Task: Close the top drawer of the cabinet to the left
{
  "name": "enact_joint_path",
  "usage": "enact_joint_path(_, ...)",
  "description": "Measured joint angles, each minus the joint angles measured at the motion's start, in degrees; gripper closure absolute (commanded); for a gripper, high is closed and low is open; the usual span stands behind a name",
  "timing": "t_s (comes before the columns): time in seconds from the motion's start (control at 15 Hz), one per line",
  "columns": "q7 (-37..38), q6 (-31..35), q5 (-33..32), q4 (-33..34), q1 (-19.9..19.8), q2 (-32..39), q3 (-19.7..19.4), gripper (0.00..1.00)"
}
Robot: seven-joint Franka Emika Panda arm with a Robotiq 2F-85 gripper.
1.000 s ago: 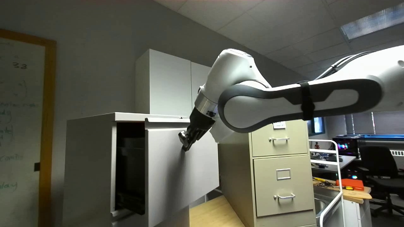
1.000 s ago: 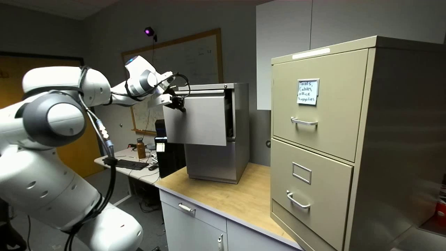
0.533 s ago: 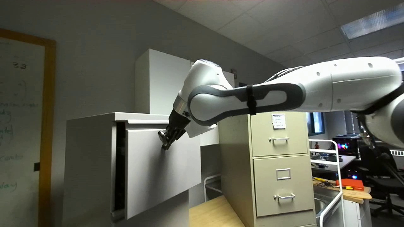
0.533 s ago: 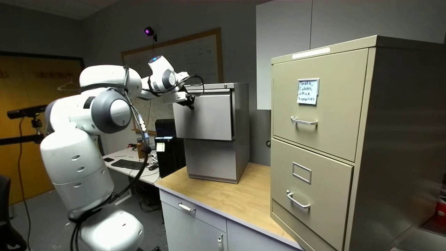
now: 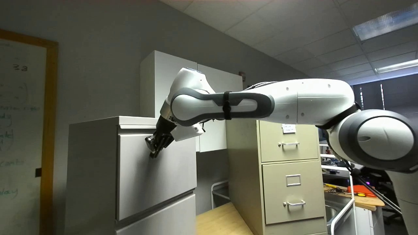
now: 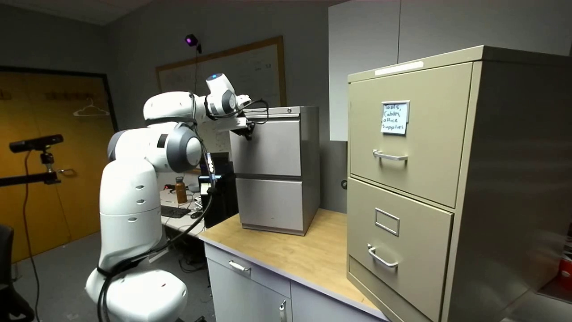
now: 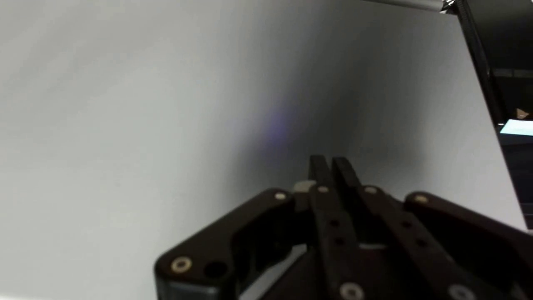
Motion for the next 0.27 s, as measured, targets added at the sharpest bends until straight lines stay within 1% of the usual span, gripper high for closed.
enact_joint_path(0.27,-0.3,-5.1,-0.1,7.1,2.3,4.2,-1.5,0.92)
